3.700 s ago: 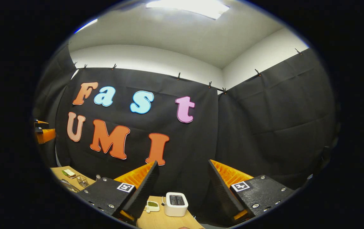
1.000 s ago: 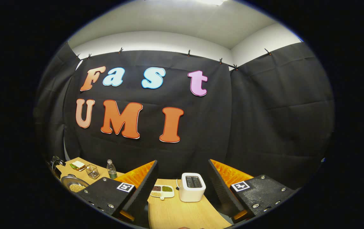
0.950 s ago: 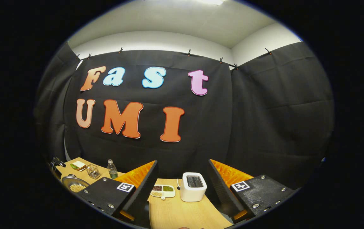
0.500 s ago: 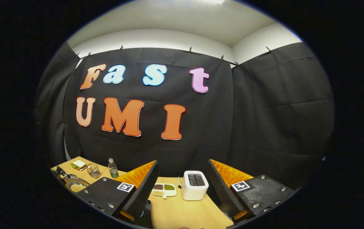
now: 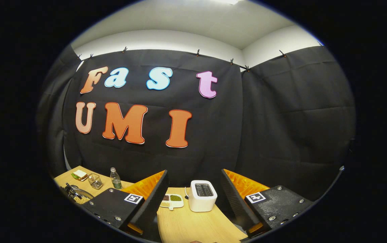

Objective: First push the handle of the pot to place it horizontally, then grasp the pot with both hands and set it on the induction cooktop.

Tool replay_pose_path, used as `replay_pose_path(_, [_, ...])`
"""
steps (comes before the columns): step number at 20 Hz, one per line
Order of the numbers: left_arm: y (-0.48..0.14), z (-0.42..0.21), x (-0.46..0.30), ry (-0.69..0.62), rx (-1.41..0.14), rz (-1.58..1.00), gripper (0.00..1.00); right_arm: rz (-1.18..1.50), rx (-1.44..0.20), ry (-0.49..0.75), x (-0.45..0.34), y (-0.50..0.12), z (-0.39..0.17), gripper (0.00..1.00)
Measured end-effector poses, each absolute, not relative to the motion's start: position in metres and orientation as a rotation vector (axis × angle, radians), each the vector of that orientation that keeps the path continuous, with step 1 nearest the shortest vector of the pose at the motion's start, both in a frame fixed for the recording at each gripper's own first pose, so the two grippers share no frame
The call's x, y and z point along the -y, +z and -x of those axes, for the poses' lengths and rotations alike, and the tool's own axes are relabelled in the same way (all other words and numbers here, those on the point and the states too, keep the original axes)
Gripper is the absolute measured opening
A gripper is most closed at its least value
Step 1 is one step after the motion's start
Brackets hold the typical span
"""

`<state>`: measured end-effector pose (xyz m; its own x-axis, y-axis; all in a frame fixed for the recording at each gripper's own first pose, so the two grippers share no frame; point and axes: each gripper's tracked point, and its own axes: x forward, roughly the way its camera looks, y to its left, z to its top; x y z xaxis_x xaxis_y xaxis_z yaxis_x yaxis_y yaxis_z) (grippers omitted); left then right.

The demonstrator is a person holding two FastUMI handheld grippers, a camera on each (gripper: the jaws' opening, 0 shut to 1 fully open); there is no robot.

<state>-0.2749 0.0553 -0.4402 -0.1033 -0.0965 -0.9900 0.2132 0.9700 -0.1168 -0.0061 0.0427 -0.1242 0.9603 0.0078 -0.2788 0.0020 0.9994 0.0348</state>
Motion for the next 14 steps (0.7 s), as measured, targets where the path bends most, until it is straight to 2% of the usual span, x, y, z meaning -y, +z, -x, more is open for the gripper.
replay_pose_path(3, [-0.441, 0.272, -0.050, -0.285, -1.645, -0.078, 0.02, -0.035, -0.287, -0.011, -0.042, -0.124, 0.008, 0.95])
replay_pose_path(11, [-0.439, 0.238, -0.036, -0.231, -1.591, 0.078, 0.01, -0.033, -0.306, -0.013, -0.053, -0.125, 0.018, 0.95])
replay_pose_path(14, [-0.443, 0.226, -0.027, -0.229, -1.563, 0.064, 0.01, -0.026, -0.315, -0.002, -0.058, -0.126, 0.023, 0.95])
